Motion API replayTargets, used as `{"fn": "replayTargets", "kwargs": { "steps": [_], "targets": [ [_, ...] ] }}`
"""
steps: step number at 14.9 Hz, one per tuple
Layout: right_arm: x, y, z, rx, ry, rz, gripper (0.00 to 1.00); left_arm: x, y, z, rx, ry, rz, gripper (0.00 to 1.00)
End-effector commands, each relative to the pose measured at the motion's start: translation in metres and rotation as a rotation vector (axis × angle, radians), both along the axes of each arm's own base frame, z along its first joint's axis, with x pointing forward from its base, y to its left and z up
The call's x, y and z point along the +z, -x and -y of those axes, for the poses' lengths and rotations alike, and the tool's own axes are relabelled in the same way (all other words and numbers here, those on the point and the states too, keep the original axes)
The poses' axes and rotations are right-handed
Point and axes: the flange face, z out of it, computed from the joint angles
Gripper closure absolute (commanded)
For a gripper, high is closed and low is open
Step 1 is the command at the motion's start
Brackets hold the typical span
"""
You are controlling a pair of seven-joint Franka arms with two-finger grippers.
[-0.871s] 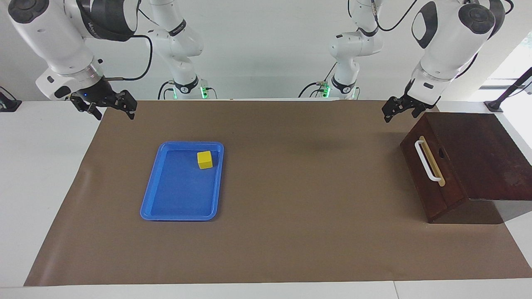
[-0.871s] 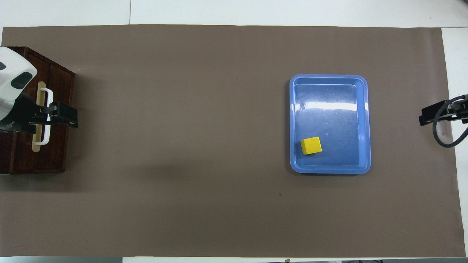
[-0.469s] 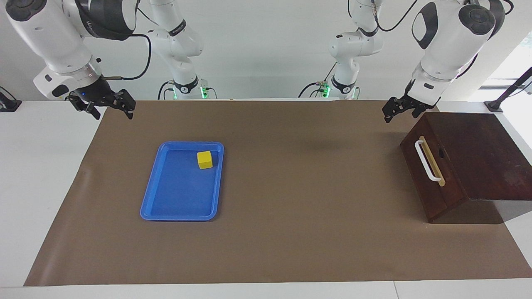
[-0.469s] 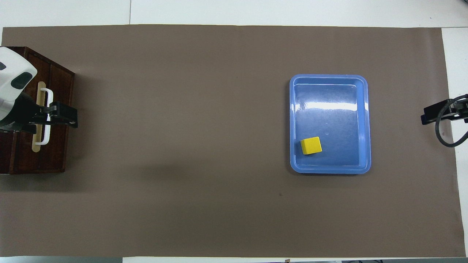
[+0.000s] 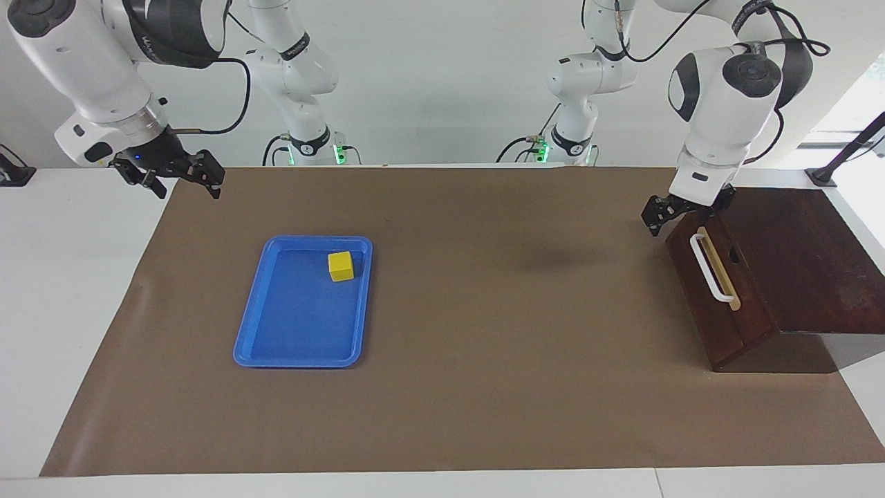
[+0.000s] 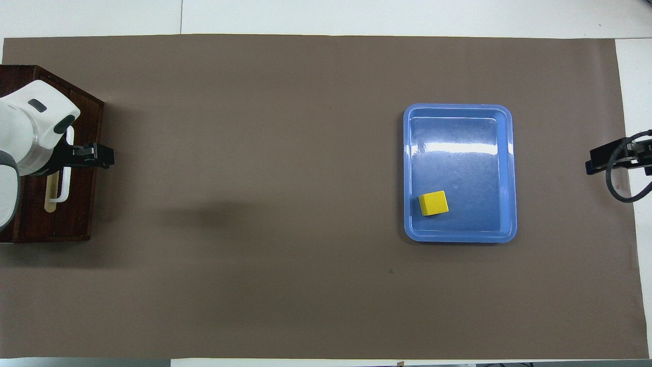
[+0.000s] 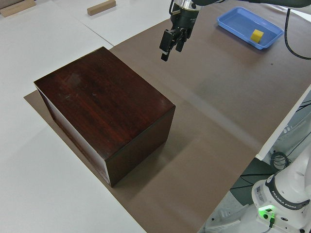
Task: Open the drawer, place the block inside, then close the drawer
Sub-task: 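Open the drawer with the left gripper while the right gripper reaches the tray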
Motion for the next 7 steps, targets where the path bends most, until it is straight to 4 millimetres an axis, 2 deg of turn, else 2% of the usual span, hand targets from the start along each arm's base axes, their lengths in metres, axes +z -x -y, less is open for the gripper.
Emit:
{"fn": "replayTargets", "kwargs": {
  "steps": [1, 4, 5, 7],
  "targets": [
    [-0.025, 0.011, 0.000, -0.240, -0.055, -0.056, 0.00, -0.037, -0.009, -0.012, -0.084, -0.113, 0.027, 0.00],
    [-0.075, 0.009, -0.011, -0.561, -0.140, -0.166, 0.00, -0.067, -0.023, -0.016, -0.133, -0.146, 0.043, 0.00],
    [-0.090, 0.008, -0.014, -0.649, -0.161, -0.189, 0.00, -0.075, -0.027, -0.024, -0.129, -0.139, 0.049, 0.00],
    [-0.121, 0.003, -0.019, -0.804, -0.193, -0.245, 0.00, -0.087, -0.028, -0.028, -0.138, -0.125, 0.077, 0.00]
  ]
}}
